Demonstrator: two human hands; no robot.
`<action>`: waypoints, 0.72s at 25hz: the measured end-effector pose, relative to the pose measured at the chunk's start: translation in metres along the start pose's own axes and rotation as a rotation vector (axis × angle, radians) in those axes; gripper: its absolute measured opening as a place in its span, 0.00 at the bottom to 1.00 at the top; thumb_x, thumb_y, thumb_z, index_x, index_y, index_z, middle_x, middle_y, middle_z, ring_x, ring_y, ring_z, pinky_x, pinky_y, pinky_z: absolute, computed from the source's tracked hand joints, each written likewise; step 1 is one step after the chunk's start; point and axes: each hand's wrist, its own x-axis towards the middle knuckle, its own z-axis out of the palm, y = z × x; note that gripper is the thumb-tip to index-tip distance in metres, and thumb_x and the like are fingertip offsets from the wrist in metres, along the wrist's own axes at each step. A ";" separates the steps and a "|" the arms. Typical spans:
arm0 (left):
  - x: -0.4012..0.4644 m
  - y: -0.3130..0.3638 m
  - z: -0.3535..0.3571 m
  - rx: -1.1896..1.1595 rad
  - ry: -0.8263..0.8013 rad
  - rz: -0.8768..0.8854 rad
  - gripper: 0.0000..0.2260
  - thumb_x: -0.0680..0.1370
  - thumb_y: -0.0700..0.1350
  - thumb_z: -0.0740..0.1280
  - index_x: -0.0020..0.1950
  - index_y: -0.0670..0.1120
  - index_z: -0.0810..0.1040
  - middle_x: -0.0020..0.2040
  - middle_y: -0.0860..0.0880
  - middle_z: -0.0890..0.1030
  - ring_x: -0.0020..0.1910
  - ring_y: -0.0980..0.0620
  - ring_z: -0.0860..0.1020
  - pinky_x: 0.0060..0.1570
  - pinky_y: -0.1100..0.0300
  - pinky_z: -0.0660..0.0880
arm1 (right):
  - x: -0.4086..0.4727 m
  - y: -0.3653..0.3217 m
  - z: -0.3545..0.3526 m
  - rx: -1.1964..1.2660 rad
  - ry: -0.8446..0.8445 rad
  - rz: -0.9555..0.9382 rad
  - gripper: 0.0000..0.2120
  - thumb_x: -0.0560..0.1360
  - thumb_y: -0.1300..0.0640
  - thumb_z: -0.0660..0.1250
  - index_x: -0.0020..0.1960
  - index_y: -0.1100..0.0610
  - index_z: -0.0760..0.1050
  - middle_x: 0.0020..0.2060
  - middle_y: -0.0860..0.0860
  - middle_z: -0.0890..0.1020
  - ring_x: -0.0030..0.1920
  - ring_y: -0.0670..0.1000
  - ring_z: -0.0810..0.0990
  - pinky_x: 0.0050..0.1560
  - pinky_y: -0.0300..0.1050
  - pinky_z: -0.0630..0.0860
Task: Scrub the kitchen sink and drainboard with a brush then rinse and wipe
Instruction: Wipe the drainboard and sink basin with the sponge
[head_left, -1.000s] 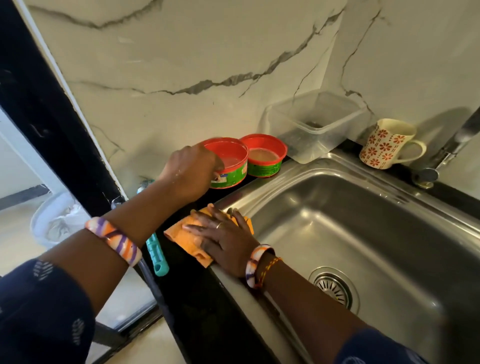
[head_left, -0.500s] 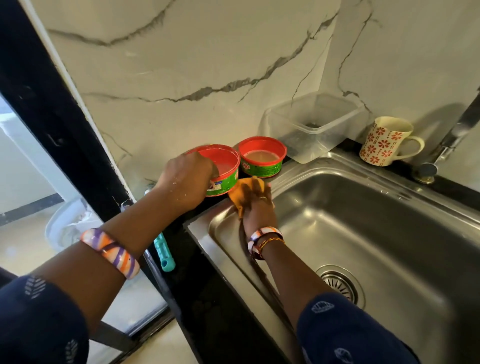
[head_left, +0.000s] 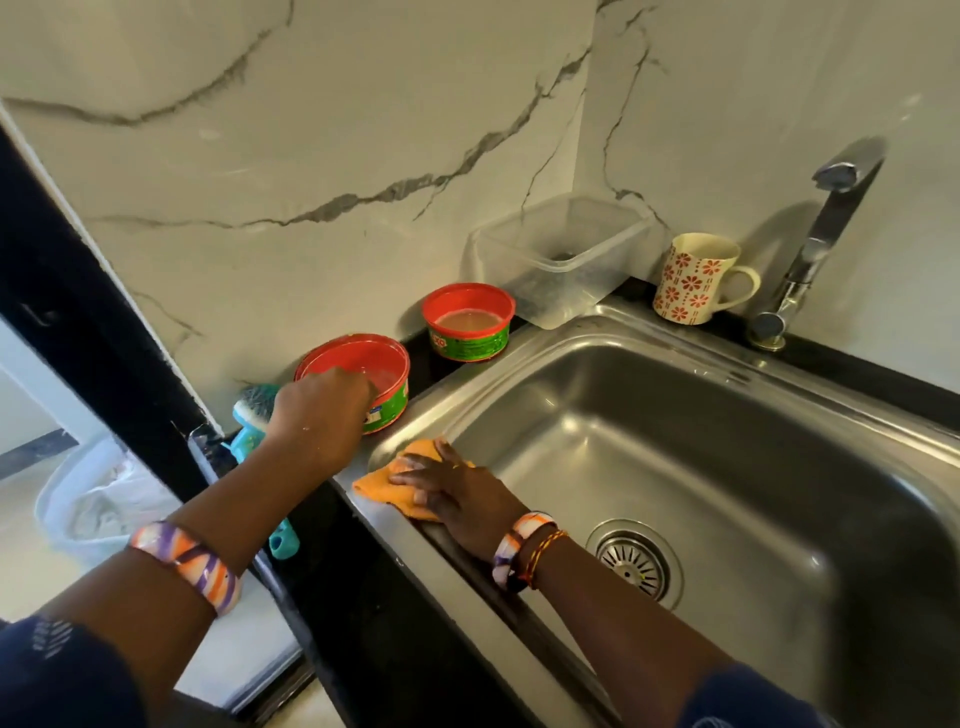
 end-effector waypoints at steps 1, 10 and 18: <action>0.002 0.003 -0.003 0.015 -0.025 -0.009 0.16 0.77 0.40 0.62 0.64 0.51 0.74 0.57 0.46 0.78 0.57 0.44 0.77 0.47 0.55 0.74 | 0.003 0.004 -0.003 -0.018 -0.003 0.013 0.18 0.81 0.60 0.55 0.70 0.52 0.67 0.73 0.45 0.62 0.76 0.50 0.48 0.74 0.52 0.49; 0.100 0.059 -0.035 -0.250 0.048 0.272 0.19 0.79 0.50 0.60 0.71 0.56 0.66 0.70 0.46 0.70 0.68 0.43 0.67 0.62 0.52 0.67 | 0.028 0.045 -0.001 -0.050 0.233 0.087 0.22 0.79 0.57 0.49 0.70 0.43 0.65 0.67 0.30 0.56 0.69 0.34 0.38 0.71 0.51 0.31; 0.124 0.059 -0.025 -0.246 0.084 0.324 0.19 0.80 0.48 0.58 0.72 0.54 0.66 0.68 0.43 0.71 0.66 0.41 0.69 0.62 0.53 0.67 | 0.054 0.053 -0.013 -0.324 0.524 0.022 0.20 0.75 0.51 0.52 0.63 0.48 0.75 0.65 0.47 0.75 0.70 0.59 0.67 0.68 0.62 0.48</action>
